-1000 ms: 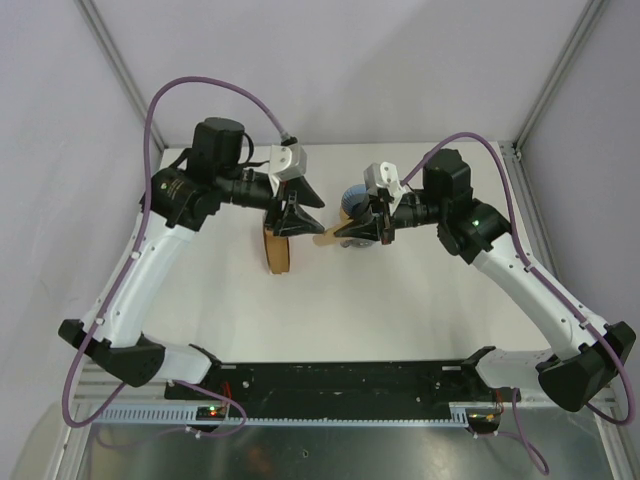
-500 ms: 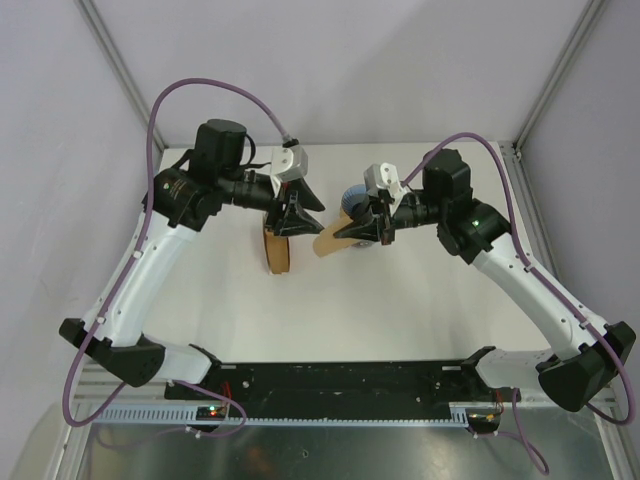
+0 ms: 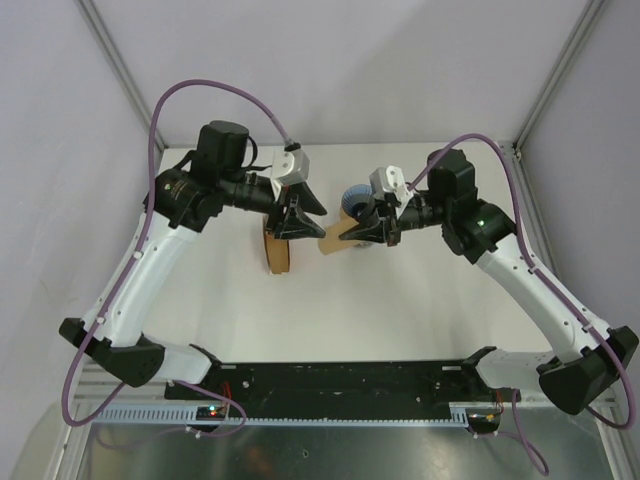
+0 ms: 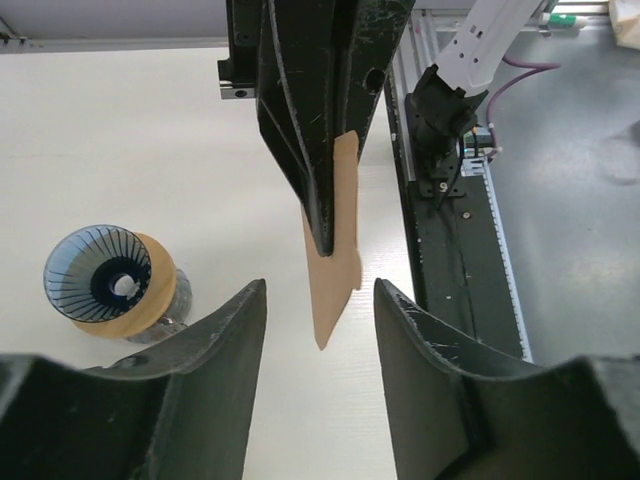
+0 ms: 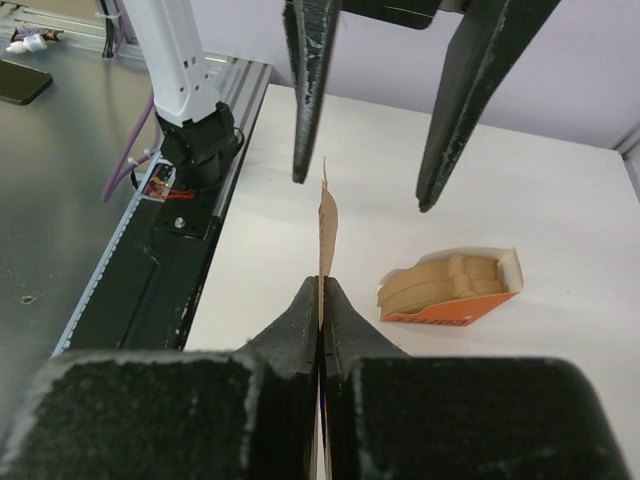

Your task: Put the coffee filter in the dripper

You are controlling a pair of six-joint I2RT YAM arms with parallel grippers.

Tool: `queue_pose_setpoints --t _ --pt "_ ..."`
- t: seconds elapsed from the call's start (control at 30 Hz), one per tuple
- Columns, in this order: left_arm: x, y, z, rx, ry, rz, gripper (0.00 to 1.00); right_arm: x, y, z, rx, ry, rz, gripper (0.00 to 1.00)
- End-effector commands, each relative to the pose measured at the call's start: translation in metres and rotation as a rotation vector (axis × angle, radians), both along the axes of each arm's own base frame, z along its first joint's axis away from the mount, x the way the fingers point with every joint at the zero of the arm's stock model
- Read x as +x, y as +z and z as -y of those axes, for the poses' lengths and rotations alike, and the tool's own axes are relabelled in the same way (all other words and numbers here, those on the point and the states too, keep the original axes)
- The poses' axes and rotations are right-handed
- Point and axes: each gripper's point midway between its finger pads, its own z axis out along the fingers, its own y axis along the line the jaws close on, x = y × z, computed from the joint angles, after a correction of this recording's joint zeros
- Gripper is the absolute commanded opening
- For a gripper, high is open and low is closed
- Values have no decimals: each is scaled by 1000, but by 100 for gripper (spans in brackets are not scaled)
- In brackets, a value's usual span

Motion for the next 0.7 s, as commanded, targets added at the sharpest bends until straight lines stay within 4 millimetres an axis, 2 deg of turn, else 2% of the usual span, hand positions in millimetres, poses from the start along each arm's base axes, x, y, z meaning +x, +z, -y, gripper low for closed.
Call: queue_pose_setpoints --t 0.0,0.37,0.67 --pt "-5 18 -2 -26 -11 83 49 -19 16 5 35 61 39 0" --pt "-7 28 -2 -42 -36 126 47 -28 17 6 36 90 39 0" --pt "-19 13 7 -28 -89 68 48 -26 21 1 48 76 50 0"
